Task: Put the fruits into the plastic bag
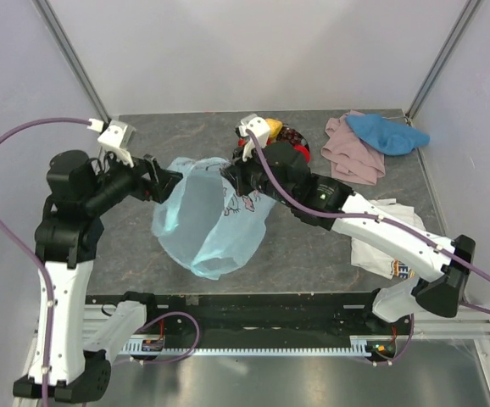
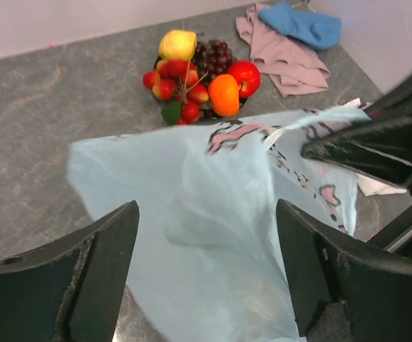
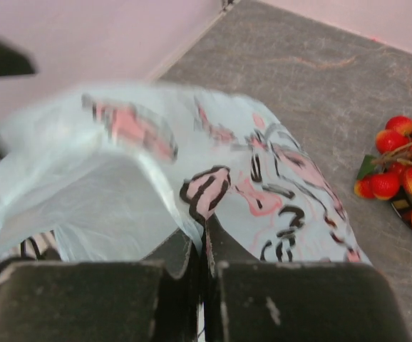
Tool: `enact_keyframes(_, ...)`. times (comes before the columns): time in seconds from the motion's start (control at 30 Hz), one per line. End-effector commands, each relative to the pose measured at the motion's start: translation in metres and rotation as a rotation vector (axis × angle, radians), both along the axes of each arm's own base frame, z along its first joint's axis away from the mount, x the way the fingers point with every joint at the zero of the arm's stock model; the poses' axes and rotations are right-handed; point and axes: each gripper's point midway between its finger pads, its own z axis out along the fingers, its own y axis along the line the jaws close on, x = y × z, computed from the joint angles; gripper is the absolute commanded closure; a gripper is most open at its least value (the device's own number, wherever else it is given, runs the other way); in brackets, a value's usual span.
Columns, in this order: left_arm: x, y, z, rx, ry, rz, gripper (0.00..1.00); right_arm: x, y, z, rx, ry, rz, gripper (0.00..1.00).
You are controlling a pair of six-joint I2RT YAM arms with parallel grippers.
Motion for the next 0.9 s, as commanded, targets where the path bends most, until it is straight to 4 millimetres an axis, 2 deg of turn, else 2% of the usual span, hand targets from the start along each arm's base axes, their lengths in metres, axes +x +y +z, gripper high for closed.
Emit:
enact_keyframes(0.0,-0.025,0.006,0.041,0.023,-0.207,0.006,0.09,0.028,0.004,0.006,0.02,0.05,-0.132,1.0)
enact_keyframes(0.03,-0.037,0.008,0.045,0.021,-0.241,0.01,0.06,0.033,0.006,0.019,0.046,0.043,-0.14,1.0)
enact_keyframes(0.07,-0.04,0.012,0.045,0.027,-0.256,0.033,0.05,0.04,0.007,0.019,0.054,0.054,-0.152,1.0)
enact_keyframes(0.1,-0.044,0.016,0.047,0.03,-0.275,0.055,0.05,0.047,0.014,0.01,0.041,0.07,-0.156,1.0)
enact_keyframes(0.13,-0.054,0.019,0.048,0.029,-0.307,0.071,0.03,0.051,0.016,0.017,0.056,0.071,-0.159,1.0)
enact_keyframes(0.17,-0.058,0.023,0.049,0.029,-0.323,0.092,0.02,0.057,0.017,0.015,0.06,0.082,-0.163,1.0)
enact_keyframes(0.2,-0.063,0.023,0.049,0.028,-0.334,0.092,0.02,0.06,0.021,0.01,0.064,0.099,-0.162,1.0)
enact_keyframes(0.27,-0.072,0.02,0.041,0.011,-0.325,0.074,0.01,0.066,0.022,0.014,0.078,0.102,-0.176,1.0)
enact_keyframes(0.33,-0.069,0.019,0.022,-0.006,-0.262,0.075,0.01,0.07,0.023,0.016,0.097,0.11,-0.181,1.0)
enact_keyframes(0.4,-0.063,0.023,-0.012,-0.015,-0.139,0.115,0.01,0.073,0.02,0.023,0.112,0.109,-0.188,1.0)
enact_keyframes(0.5,-0.054,0.033,-0.053,-0.016,-0.012,0.205,0.01,0.074,0.01,0.038,0.143,0.095,-0.205,1.0)
enact_keyframes(0.53,-0.052,0.037,-0.059,-0.034,0.012,0.242,0.01,0.076,0.004,0.043,0.153,0.085,-0.221,1.0)
enact_keyframes(0.6,-0.053,0.038,-0.061,-0.058,0.017,0.259,0.01,0.077,-0.009,0.054,0.17,0.073,-0.235,1.0)
enact_keyframes(0.67,-0.054,0.033,-0.054,-0.099,-0.004,0.244,0.01,0.083,-0.024,0.063,0.187,0.061,-0.261,1.0)
enact_keyframes(0.77,-0.059,0.019,-0.049,-0.136,-0.015,0.162,0.01,0.089,-0.044,0.07,0.202,0.053,-0.291,1.0)
enact_keyframes(0.83,-0.057,0.016,-0.054,-0.143,0.002,0.154,0.01,0.094,-0.056,0.068,0.204,0.058,-0.314,1.0)
enact_keyframes(0.87,-0.056,0.017,-0.059,-0.143,0.014,0.158,0.01,0.092,-0.061,0.074,0.221,0.055,-0.314,1.0)
